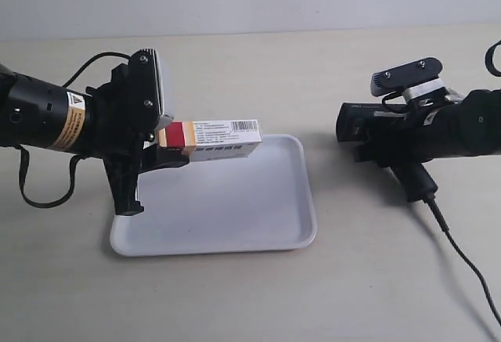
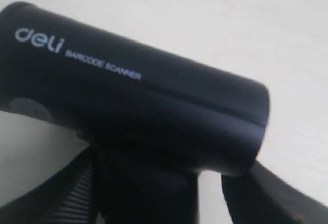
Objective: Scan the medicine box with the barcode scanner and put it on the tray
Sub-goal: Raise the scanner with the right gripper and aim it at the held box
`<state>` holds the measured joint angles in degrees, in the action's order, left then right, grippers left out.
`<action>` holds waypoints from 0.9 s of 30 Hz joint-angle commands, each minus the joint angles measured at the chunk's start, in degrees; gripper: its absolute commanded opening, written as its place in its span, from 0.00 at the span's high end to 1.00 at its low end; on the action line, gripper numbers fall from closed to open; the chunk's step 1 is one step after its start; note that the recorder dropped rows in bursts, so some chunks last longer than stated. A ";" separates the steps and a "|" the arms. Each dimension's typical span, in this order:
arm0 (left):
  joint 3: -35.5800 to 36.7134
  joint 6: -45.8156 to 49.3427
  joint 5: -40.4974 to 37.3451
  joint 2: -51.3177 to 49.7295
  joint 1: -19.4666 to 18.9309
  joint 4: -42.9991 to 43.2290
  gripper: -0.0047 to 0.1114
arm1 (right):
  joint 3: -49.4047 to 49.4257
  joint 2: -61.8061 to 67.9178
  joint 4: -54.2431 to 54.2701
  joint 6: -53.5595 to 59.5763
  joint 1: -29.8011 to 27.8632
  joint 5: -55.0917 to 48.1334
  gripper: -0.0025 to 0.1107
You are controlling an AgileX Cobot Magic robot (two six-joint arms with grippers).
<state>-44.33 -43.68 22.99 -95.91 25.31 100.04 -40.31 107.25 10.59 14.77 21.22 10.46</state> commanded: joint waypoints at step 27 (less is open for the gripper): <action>0.95 4.25 20.70 -2.89 -12.19 -2.05 0.96 | 8.54 -18.49 -0.72 5.64 6.16 -5.00 0.98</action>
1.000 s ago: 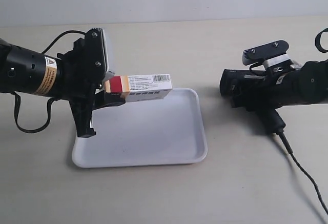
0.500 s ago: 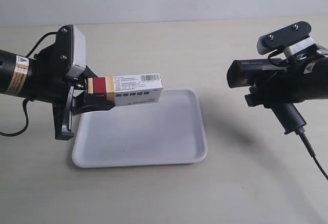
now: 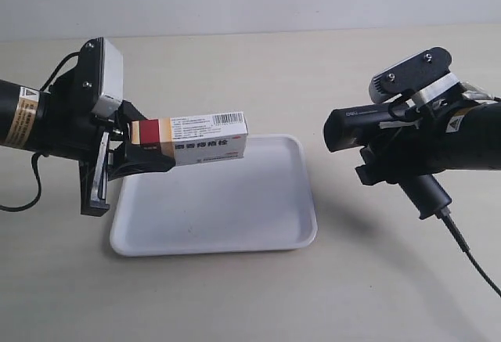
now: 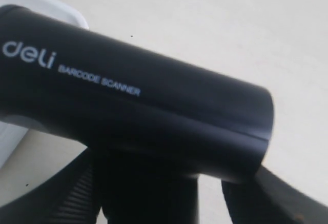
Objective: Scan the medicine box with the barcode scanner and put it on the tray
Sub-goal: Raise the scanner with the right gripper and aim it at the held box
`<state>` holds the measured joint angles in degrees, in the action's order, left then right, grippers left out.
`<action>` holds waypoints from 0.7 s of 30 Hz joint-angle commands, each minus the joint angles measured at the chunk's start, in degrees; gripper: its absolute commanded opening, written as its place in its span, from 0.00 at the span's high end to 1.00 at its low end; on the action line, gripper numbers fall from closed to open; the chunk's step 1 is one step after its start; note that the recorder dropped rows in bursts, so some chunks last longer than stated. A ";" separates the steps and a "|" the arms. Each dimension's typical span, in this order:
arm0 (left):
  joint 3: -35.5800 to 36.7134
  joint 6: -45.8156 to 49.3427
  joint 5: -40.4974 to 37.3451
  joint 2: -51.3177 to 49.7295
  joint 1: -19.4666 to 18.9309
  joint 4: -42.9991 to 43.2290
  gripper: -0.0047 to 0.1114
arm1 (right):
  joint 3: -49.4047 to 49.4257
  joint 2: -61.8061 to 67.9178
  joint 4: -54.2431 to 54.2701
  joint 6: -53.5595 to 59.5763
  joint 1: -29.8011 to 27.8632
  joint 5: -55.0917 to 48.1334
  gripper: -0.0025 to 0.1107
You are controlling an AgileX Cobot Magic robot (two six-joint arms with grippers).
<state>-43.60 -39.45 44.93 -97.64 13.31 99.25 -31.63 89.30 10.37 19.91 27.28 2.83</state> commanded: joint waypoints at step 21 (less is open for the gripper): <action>0.21 1.32 -2.48 -2.29 -0.19 -3.83 0.96 | -0.14 -0.10 0.07 1.70 -0.64 6.63 0.98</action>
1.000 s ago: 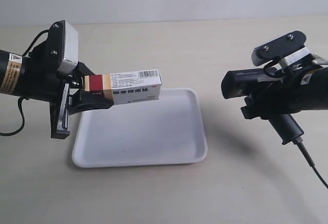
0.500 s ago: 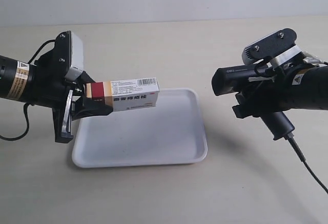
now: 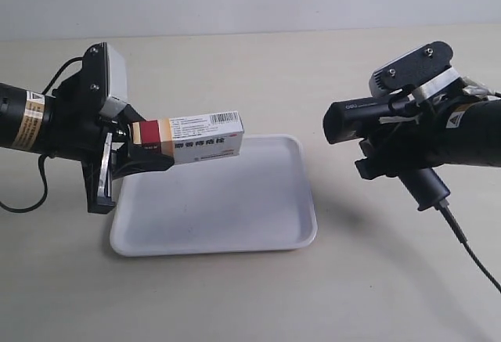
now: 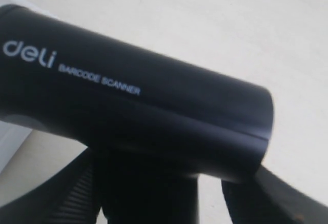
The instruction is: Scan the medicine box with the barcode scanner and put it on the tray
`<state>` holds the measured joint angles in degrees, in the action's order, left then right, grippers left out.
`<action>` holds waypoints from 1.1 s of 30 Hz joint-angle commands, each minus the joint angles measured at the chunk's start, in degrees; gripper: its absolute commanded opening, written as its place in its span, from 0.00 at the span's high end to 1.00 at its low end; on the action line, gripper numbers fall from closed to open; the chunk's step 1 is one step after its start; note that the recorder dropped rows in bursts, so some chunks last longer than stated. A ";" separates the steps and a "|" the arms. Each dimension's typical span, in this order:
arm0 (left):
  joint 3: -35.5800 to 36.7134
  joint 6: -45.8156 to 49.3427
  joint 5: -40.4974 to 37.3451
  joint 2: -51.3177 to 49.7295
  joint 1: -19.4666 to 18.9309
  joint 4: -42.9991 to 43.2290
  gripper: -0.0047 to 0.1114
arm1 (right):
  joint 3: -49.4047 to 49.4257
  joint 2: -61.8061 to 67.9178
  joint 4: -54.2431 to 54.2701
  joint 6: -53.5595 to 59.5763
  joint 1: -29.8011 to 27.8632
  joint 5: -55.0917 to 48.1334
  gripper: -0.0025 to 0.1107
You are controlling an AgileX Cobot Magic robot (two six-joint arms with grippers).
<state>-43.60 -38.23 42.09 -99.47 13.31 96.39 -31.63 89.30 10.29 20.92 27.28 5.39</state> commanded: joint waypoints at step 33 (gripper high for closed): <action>0.44 12.98 -7.99 -17.41 2.69 -30.25 0.17 | -5.96 16.89 9.04 -4.46 -3.95 2.89 0.42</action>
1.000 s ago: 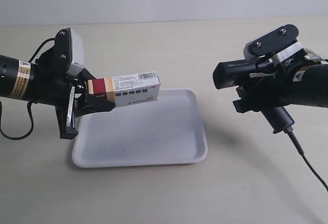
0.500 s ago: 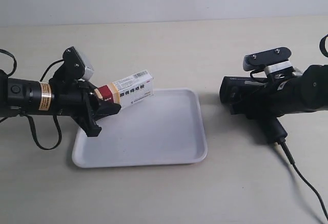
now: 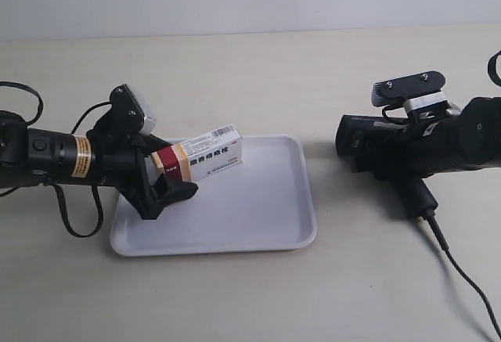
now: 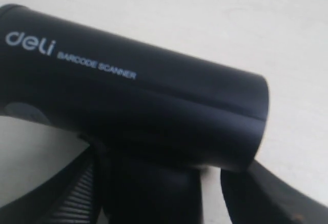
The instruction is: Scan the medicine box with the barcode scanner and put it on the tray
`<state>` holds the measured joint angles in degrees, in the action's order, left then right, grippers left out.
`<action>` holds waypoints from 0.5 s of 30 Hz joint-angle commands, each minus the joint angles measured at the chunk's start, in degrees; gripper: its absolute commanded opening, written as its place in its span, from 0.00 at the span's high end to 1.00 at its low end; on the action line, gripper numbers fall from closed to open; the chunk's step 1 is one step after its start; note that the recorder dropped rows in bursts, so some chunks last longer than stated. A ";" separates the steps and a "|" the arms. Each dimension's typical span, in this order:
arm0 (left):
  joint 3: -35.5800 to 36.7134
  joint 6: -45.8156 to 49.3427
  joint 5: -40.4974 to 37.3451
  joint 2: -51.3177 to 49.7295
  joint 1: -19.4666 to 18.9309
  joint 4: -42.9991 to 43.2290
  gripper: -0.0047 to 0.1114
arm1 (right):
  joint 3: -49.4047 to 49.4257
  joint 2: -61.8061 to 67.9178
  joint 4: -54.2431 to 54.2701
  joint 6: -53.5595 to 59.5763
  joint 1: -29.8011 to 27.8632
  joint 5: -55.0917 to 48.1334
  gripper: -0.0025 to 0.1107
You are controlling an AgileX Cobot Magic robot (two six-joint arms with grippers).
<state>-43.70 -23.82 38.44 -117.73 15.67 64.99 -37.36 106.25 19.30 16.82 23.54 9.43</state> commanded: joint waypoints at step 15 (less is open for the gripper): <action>0.54 -40.72 -5.95 25.90 0.33 34.96 0.06 | -2.61 -27.41 -1.38 2.75 -0.21 -22.82 0.19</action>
<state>-43.28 -55.37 30.06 -98.51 15.67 93.38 -38.65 86.20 19.55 17.45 23.54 -6.16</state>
